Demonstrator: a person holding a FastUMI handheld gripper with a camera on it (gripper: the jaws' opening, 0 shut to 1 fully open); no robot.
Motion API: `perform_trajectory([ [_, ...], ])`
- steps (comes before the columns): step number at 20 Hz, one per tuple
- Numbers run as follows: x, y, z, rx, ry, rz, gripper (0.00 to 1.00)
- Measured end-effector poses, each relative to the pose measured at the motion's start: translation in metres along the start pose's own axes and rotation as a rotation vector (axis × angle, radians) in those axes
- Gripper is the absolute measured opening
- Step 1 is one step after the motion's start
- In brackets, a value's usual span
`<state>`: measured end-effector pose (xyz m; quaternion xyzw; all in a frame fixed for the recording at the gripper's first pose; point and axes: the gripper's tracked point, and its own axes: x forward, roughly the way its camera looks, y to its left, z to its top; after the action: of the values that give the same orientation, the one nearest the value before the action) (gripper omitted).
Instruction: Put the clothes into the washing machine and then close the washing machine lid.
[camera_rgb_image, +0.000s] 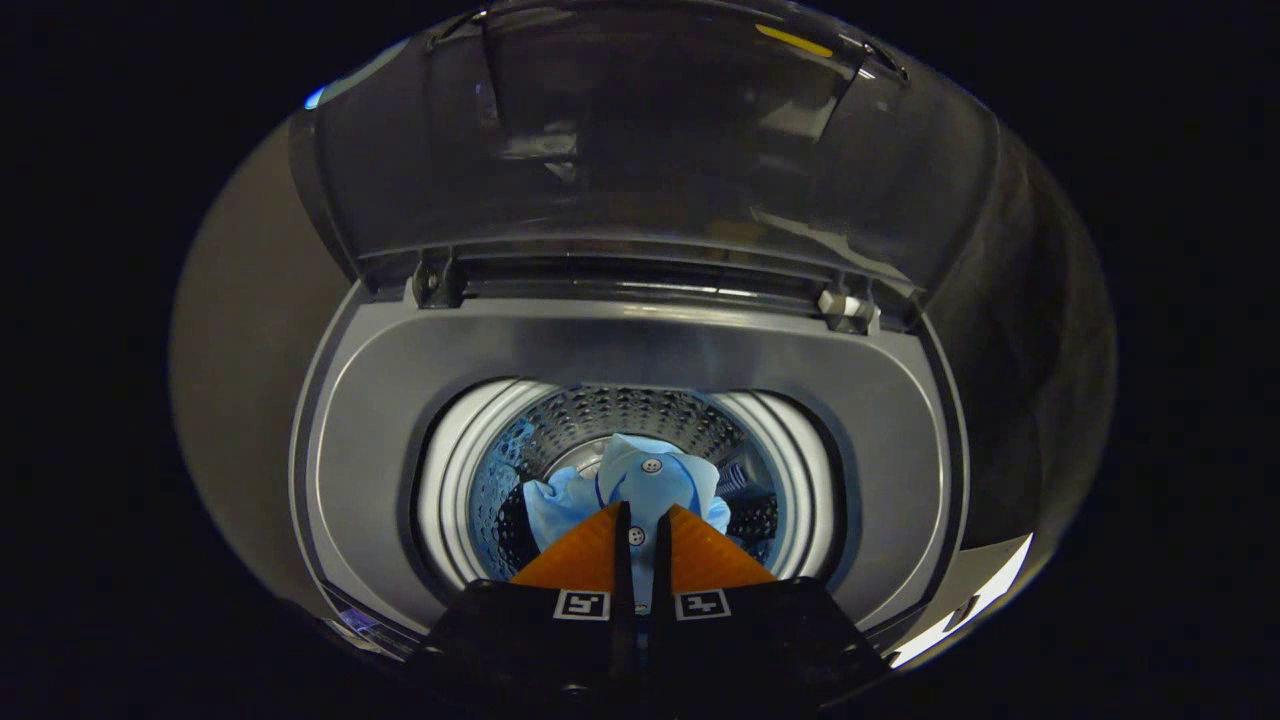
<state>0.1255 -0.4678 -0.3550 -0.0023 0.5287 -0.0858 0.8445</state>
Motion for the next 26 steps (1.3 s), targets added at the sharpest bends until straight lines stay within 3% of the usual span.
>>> perform_trajectory([
  [11, 0.02, 0.0, -0.016, 0.01, 0.081, 0.005, 0.09],
  [13, 0.022, -0.001, -0.02, -0.003, 0.088, 0.011, 0.2],
  [18, 0.025, 0.003, -0.018, -0.001, 0.061, 0.035, 1.0],
  [26, 0.005, 0.004, -0.016, 0.028, 0.038, 0.029, 1.0],
])
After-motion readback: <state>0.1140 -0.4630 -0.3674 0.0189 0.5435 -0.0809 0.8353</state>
